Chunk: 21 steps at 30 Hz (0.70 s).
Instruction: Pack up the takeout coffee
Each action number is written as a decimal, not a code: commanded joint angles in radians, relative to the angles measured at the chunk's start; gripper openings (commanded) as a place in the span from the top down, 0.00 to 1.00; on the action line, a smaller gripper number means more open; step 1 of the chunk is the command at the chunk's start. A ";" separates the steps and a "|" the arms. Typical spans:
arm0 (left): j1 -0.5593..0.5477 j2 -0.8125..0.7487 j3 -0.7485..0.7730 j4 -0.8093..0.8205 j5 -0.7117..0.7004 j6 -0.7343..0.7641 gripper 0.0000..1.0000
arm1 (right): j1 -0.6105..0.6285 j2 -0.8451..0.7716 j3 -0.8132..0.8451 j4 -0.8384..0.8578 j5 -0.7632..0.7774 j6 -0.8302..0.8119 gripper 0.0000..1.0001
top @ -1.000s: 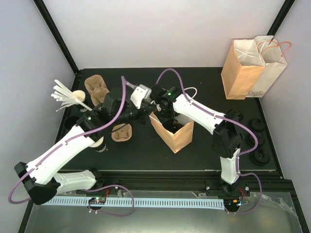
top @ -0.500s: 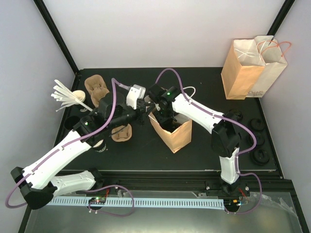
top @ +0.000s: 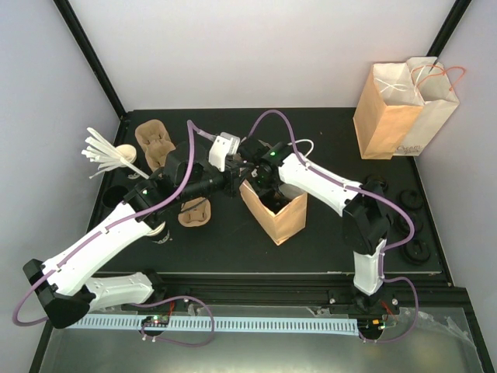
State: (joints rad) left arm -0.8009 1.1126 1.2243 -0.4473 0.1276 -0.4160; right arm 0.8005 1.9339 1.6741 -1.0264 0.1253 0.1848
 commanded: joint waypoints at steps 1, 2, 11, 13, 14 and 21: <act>-0.009 -0.029 0.044 0.124 -0.017 0.009 0.99 | -0.007 0.070 0.010 -0.101 -0.043 0.022 0.33; -0.009 -0.030 0.041 0.121 -0.021 0.009 0.99 | -0.007 0.050 0.046 -0.119 -0.027 0.023 0.30; -0.009 -0.027 0.033 0.101 -0.018 0.008 0.98 | -0.009 -0.004 0.371 -0.268 0.103 0.023 0.00; -0.010 -0.025 0.034 0.094 -0.022 0.009 0.98 | -0.008 -0.010 0.424 -0.297 0.111 0.022 0.00; -0.009 -0.027 0.035 0.089 -0.025 0.008 0.98 | -0.008 -0.011 0.448 -0.312 0.117 0.022 0.00; -0.008 -0.048 0.001 0.064 -0.082 -0.008 0.98 | -0.008 -0.105 0.539 -0.343 0.130 0.024 0.00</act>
State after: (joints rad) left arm -0.8028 1.0992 1.2243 -0.3954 0.0879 -0.4164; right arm 0.7952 1.9175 2.1586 -1.3251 0.2234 0.2039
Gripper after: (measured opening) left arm 0.019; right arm 0.999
